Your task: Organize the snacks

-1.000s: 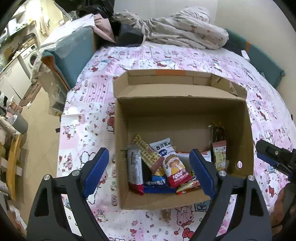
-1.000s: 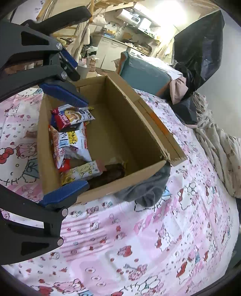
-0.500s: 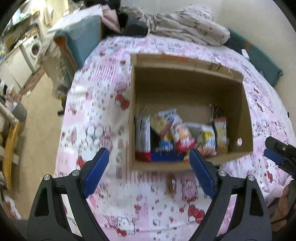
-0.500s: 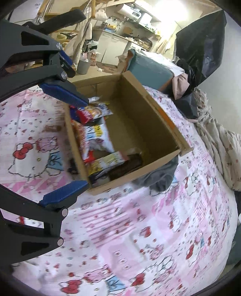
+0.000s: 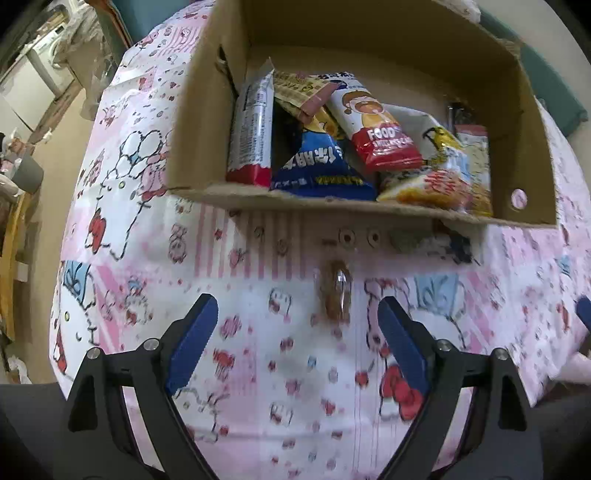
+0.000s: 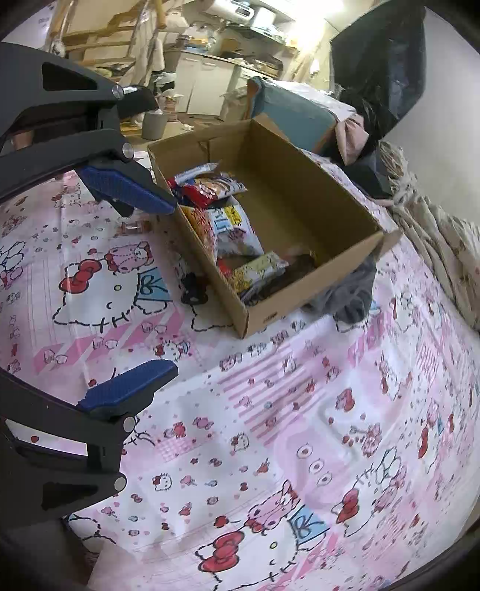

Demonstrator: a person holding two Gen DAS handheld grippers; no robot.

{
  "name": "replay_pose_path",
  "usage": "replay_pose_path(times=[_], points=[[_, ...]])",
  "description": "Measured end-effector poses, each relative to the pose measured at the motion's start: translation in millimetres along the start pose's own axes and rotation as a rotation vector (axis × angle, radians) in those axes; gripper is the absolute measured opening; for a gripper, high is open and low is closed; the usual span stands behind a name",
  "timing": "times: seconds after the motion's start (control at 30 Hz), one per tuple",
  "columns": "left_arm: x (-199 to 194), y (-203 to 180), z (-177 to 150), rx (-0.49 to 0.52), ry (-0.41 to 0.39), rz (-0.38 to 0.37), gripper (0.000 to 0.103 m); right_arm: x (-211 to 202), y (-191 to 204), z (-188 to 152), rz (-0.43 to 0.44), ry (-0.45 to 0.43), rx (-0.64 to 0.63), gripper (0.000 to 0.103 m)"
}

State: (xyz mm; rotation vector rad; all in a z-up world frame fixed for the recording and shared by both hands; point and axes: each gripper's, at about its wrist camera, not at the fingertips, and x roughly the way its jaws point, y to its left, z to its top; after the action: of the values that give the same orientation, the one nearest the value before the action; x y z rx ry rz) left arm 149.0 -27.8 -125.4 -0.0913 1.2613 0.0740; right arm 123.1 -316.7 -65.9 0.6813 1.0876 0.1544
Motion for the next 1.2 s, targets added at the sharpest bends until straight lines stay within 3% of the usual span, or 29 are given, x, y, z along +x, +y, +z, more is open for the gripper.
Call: replay_pose_path(times=[0.17, 0.27, 0.3, 0.37, 0.4, 0.43, 0.5, 0.77, 1.03, 1.2], points=[[25, -2, 5, -0.061, 0.052, -0.015, 0.086, 3, -8, 3, -0.007, 0.010, 0.031, 0.084], [39, 0, 4, -0.060, 0.070, 0.015, 0.079, 8, -10, 3, -0.006, 0.022, 0.045, 0.084], [40, -1, 3, -0.051, 0.062, 0.027, 0.074, 9, -10, 4, -0.005, 0.026, 0.048, 0.084], [36, -3, 0, -0.029, 0.035, 0.041, 0.051, 11, -9, 4, -0.005, 0.029, 0.051, 0.084], [34, -4, -1, -0.022, 0.032, 0.032, 0.032, 12, -9, 4, -0.004, 0.031, 0.051, 0.084], [33, -5, -1, -0.018, 0.037, 0.021, 0.021, 13, -9, 4, -0.005, 0.034, 0.049, 0.084], [30, -5, -2, -0.016, 0.062, -0.015, 0.015, 15, -8, 4, -0.011, 0.038, 0.048, 0.084], [1, 4, -8, 0.000, 0.070, -0.049, 0.013, 14, -6, 2, -0.012, 0.038, 0.043, 0.084], [-73, 24, -22, 0.071, 0.056, -0.129, 0.013, 13, -4, 0, -0.007, 0.038, 0.038, 0.084], [-105, 45, -27, 0.096, 0.024, -0.124, 0.013, 13, -4, 0, -0.008, 0.039, 0.045, 0.084]])
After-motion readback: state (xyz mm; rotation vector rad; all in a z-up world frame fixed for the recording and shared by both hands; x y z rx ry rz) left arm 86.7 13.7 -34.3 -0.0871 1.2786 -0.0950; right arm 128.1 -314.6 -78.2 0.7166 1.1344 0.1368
